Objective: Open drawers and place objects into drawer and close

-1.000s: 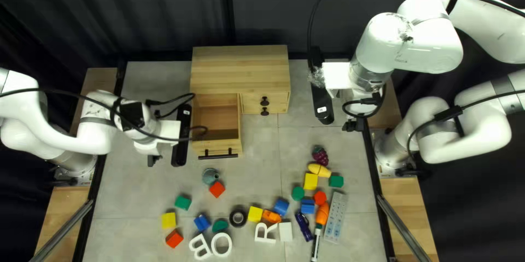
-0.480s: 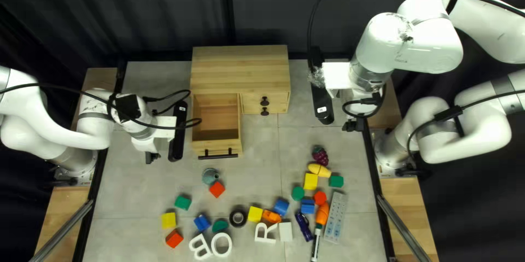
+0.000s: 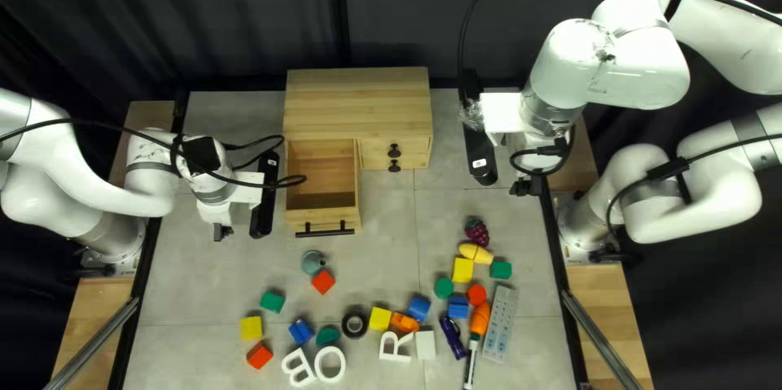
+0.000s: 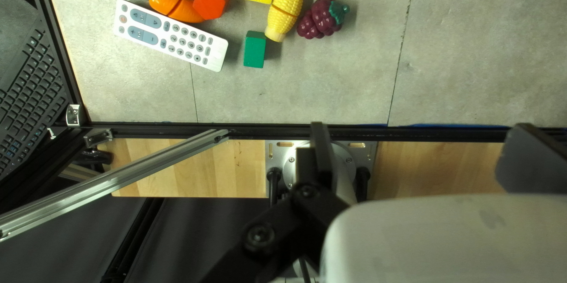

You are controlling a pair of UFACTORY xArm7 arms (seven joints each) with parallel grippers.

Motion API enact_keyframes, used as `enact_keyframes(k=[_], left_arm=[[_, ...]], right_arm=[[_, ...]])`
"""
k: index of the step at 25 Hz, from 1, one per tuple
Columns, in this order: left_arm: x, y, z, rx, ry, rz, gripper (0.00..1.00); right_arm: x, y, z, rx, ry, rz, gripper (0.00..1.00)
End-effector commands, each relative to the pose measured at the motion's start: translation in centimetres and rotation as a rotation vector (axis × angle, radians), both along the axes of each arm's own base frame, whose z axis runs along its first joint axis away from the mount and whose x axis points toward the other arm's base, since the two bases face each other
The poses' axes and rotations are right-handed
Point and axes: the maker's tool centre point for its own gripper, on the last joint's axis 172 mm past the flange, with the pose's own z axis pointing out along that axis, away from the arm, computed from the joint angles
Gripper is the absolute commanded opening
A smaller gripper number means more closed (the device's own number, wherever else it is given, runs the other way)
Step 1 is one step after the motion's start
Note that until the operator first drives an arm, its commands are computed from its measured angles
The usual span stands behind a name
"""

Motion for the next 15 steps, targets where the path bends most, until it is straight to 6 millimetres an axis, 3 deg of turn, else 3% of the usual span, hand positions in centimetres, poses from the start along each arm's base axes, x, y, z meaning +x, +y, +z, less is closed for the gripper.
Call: enact_keyframes(k=[1,15], left_arm=[[-0.4,0.4,-0.3,0.003,0.002,0.018,1.00],[-1.3,1.0,-1.4,0.008,0.019,0.066,1.00]], right_arm=[[0.0,0.0,0.0,0.000,0.000,0.000,1.00],[0.0,0.0,0.0,0.000,0.000,0.000,1.00]])
